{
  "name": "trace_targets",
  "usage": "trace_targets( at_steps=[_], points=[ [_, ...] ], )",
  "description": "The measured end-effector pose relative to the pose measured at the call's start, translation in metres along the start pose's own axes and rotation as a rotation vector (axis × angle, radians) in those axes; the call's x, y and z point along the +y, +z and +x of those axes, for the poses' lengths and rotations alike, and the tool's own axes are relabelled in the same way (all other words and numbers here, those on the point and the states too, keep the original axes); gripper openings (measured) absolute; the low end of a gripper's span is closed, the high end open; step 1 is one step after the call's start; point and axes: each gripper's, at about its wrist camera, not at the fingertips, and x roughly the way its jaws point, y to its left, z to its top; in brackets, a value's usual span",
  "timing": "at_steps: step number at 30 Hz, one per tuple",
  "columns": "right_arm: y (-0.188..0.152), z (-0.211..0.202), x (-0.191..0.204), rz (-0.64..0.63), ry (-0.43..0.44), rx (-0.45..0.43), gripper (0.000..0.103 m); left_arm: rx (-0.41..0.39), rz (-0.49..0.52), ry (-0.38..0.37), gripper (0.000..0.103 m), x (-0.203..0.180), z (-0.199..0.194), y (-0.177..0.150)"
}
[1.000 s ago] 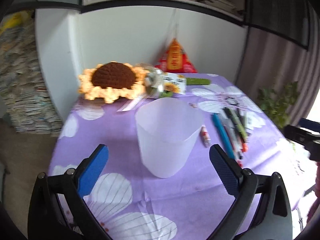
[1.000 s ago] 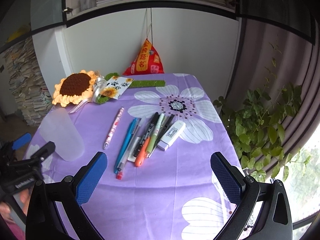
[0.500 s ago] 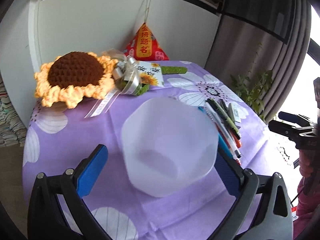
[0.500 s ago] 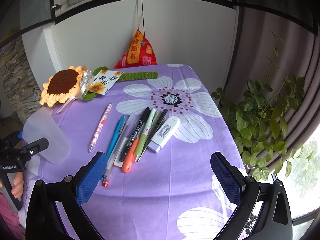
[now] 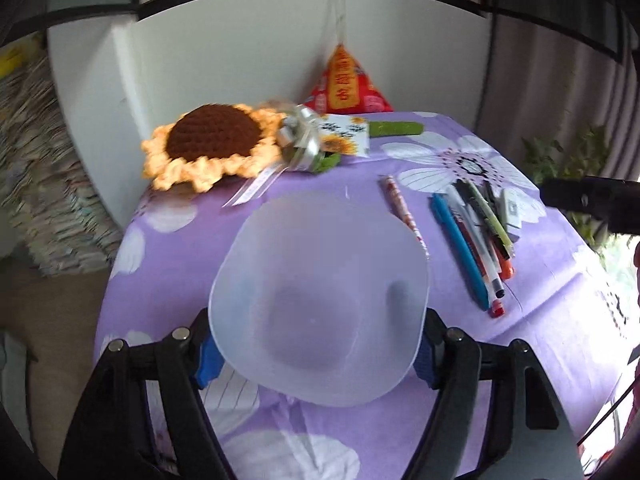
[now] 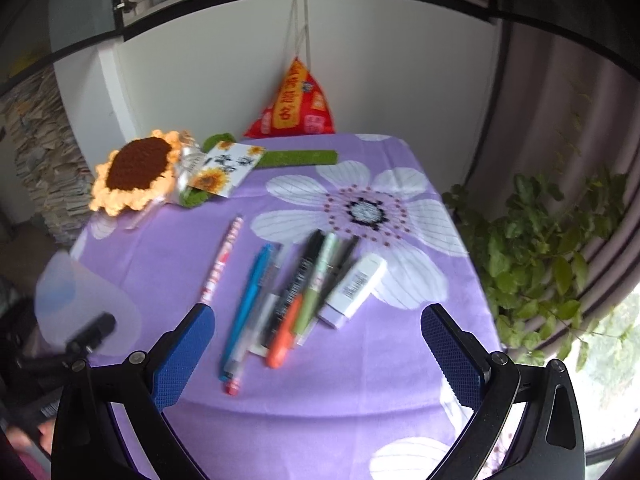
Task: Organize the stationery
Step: 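Lift the frosted cup with the left tool while the right tool grasps the pink patterned pen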
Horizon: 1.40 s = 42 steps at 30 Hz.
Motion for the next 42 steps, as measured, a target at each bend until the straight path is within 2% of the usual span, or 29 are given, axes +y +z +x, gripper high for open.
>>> trace_targets(
  at_steps=[2, 3, 4, 6, 7, 11, 17, 21, 23, 24, 26, 29, 33, 37, 42],
  points=[
    [0.017, 0.007, 0.007, -0.007, 0.074, 0.028, 0.097, 0.005, -0.051, 0.013, 0.071, 0.004, -0.002, -0.003],
    [0.024, 0.013, 0.012, -0.016, 0.089, 0.046, 0.087, 0.003, -0.062, 0.009, 0.072, 0.004, -0.002, -0.003],
    [0.033, 0.021, 0.017, -0.028, 0.096, 0.07, 0.073, -0.001, -0.072, -0.002, 0.073, 0.005, -0.002, -0.005],
    [0.047, 0.04, 0.029, -0.054, 0.096, 0.127, 0.057, -0.005, -0.078, -0.017, 0.075, 0.006, -0.001, -0.009],
    [0.053, 0.052, 0.034, -0.058, 0.108, 0.164, 0.053, -0.004, -0.074, -0.022, 0.077, 0.004, 0.001, -0.01],
    [0.07, 0.096, 0.042, -0.012, 0.147, 0.283, 0.053, -0.034, -0.065, -0.037, 0.08, 0.002, -0.004, -0.018],
    [0.087, 0.144, 0.05, 0.03, 0.109, 0.364, 0.053, -0.072, -0.049, -0.004, 0.079, 0.001, 0.001, -0.017],
    [0.088, 0.162, 0.063, 0.011, 0.107, 0.402, 0.053, -0.109, -0.07, -0.008, 0.079, 0.001, 0.001, -0.013],
    [0.087, 0.168, 0.069, 0.001, 0.106, 0.418, 0.053, -0.145, -0.064, -0.002, 0.073, -0.001, 0.0, -0.012],
    [0.086, 0.17, 0.072, -0.005, 0.107, 0.424, 0.053, -0.169, -0.055, -0.003, 0.073, -0.001, 0.001, -0.013],
    [0.085, 0.173, 0.077, -0.021, 0.109, 0.426, 0.053, -0.169, -0.066, -0.035, 0.073, 0.003, 0.002, -0.012],
    [0.082, 0.176, 0.084, -0.044, 0.096, 0.424, 0.046, -0.181, -0.108, -0.118, 0.072, 0.012, 0.0, -0.013],
    [0.083, 0.174, 0.092, -0.087, 0.062, 0.404, 0.017, -0.182, -0.116, -0.119, 0.072, 0.01, 0.0, -0.012],
    [0.082, 0.168, 0.091, -0.07, 0.094, 0.411, 0.014, -0.181, -0.115, -0.119, 0.072, 0.009, 0.001, -0.012],
    [0.082, 0.128, 0.084, -0.063, 0.136, 0.338, 0.014, -0.179, -0.109, -0.119, 0.073, 0.01, 0.001, -0.013]
  ],
)
